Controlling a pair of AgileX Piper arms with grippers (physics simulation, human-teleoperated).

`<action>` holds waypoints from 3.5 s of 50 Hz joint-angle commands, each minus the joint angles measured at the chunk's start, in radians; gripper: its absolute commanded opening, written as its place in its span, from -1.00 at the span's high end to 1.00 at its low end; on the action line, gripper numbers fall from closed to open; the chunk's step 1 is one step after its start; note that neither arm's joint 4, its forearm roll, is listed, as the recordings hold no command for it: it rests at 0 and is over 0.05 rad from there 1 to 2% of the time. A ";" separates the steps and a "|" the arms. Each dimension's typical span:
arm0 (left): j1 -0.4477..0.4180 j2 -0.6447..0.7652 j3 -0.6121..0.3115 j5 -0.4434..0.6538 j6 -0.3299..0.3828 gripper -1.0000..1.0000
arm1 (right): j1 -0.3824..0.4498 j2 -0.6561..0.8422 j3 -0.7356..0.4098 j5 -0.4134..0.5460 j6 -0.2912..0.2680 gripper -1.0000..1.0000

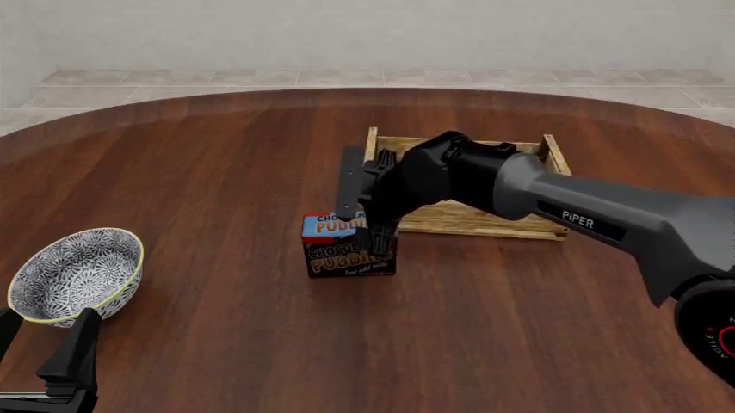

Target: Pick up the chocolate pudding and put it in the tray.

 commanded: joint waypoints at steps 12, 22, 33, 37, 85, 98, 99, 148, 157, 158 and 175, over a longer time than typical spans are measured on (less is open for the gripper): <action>0.000 0.000 0.000 0.000 0.000 -1.00 | 0.005 0.010 -0.004 -0.006 0.014 -1.00; 0.000 0.000 0.000 0.000 0.000 -1.00 | 0.004 0.013 0.001 -0.014 0.020 -1.00; 0.000 0.000 0.000 0.000 0.000 -1.00 | 0.009 0.019 0.011 -0.027 0.028 -1.00; 0.000 0.000 0.000 0.000 0.000 -1.00 | 0.009 0.019 0.009 -0.025 0.030 -1.00; 0.000 0.000 0.000 0.000 0.000 -1.00 | -0.006 0.054 -0.014 -0.036 0.054 -1.00; 0.000 0.000 0.000 0.000 0.000 -1.00 | -0.003 0.058 -0.016 -0.037 0.062 -1.00; 0.000 0.000 0.000 0.000 0.000 -1.00 | -0.001 0.056 -0.013 -0.038 0.063 -1.00; 0.000 0.000 0.000 0.000 0.000 -1.00 | 0.007 0.074 -0.015 -0.053 0.084 -1.00; 0.000 0.000 0.000 0.000 0.000 -1.00 | 0.005 0.083 -0.022 -0.054 0.092 -1.00; 0.000 0.000 0.000 0.000 0.000 -1.00 | 0.004 0.084 -0.021 -0.055 0.091 -1.00; 0.000 0.000 0.000 0.000 0.000 -1.00 | 0.007 0.085 -0.025 -0.050 0.091 -1.00</action>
